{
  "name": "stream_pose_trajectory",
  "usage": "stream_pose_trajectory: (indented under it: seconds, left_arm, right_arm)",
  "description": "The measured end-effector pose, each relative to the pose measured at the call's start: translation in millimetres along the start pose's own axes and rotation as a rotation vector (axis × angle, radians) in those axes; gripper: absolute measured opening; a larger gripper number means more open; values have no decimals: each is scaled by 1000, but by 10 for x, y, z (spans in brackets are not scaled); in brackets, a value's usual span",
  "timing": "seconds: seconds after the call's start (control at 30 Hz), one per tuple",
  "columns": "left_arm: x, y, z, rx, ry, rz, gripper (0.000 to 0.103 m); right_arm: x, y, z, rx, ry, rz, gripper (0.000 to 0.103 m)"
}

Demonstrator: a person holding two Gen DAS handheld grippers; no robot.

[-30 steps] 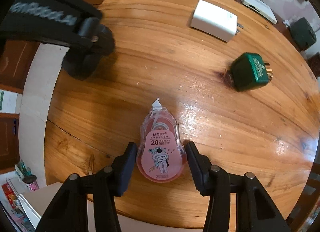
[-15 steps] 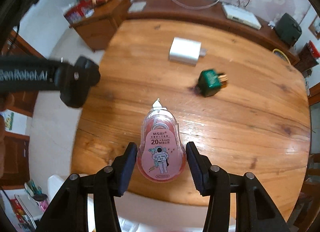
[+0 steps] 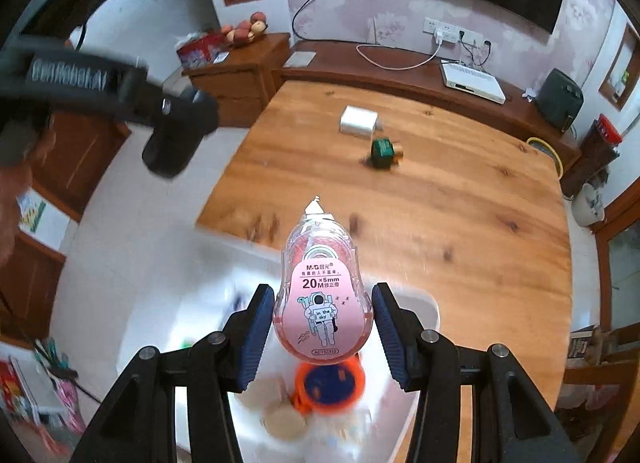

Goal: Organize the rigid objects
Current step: 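Carry the black charger and pink tape over the tray with both tools, then lower the black charger beside the reel while the right tool releases the tape near the cup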

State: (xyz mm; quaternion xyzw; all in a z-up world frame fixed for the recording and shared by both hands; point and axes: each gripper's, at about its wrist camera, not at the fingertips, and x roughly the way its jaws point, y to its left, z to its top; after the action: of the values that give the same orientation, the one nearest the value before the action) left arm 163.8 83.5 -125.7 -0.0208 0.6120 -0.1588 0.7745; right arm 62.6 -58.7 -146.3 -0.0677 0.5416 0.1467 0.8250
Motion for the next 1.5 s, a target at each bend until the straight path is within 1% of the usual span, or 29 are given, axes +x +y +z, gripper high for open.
stream_pose_trajectory:
  seconds: [0.1, 0.2, 0.33, 0.43, 0.5, 0.6, 0.7, 0.83, 1.03, 1.17, 1.23, 1.3, 1.33, 1.37, 1.43, 1.5]
  left_arm:
    - [55, -171, -208, 11, 22, -5, 58]
    - [150, -323, -409, 30, 38, 18, 58]
    - [438, -448, -657, 43, 98, 59, 58]
    - [602, -492, -831, 42, 122, 88, 58]
    - [724, -515, -921, 45, 132, 122, 58]
    - [888, -531, -1030, 43, 154, 162, 58]
    - [1043, -523, -1108, 29, 189, 168, 58]
    - [1205, -552, -1199, 45, 219, 193, 58]
    - [1341, -559, -1279, 64, 254, 206, 58]
    - [1409, -545, -1274, 73, 267, 234, 58]
    - [1433, -539, -1260, 70, 273, 235, 58]
    - [1452, -539, -1251, 67, 282, 238, 59]
    - [1454, -541, -1246, 68, 284, 241, 62]
    - [1460, -547, -1239, 70, 285, 249, 68]
    - [1461, -563, -1221, 75, 281, 266, 75]
    - [1453, -574, -1183, 74, 281, 264, 81]
  right_arm:
    - [-47, 35, -363, -30, 20, -19, 51]
    - [-10, 26, -639, -24, 48, -35, 51]
    - [70, 38, -961, -8, 81, -58, 51]
    - [154, 90, -1138, -5, 112, -84, 51]
    - [206, 127, -1213, -3, 137, -69, 51]
    - [274, 169, -1322, -24, 163, -91, 51]
    - [371, 162, -1367, -22, 197, -102, 51]
    - [456, 157, -1432, -21, 228, -113, 51]
    - [508, 130, -1438, -13, 247, -114, 51]
    - [492, 134, -1412, -14, 246, -119, 52]
    - [497, 126, -1398, -13, 244, -127, 57]
    - [478, 106, -1386, -10, 232, -132, 64]
    - [462, 91, -1378, -5, 224, -131, 64]
    - [441, 75, -1370, 1, 216, -129, 64]
    - [413, 50, -1359, 10, 205, -127, 64]
    - [395, 32, -1346, 16, 198, -130, 64]
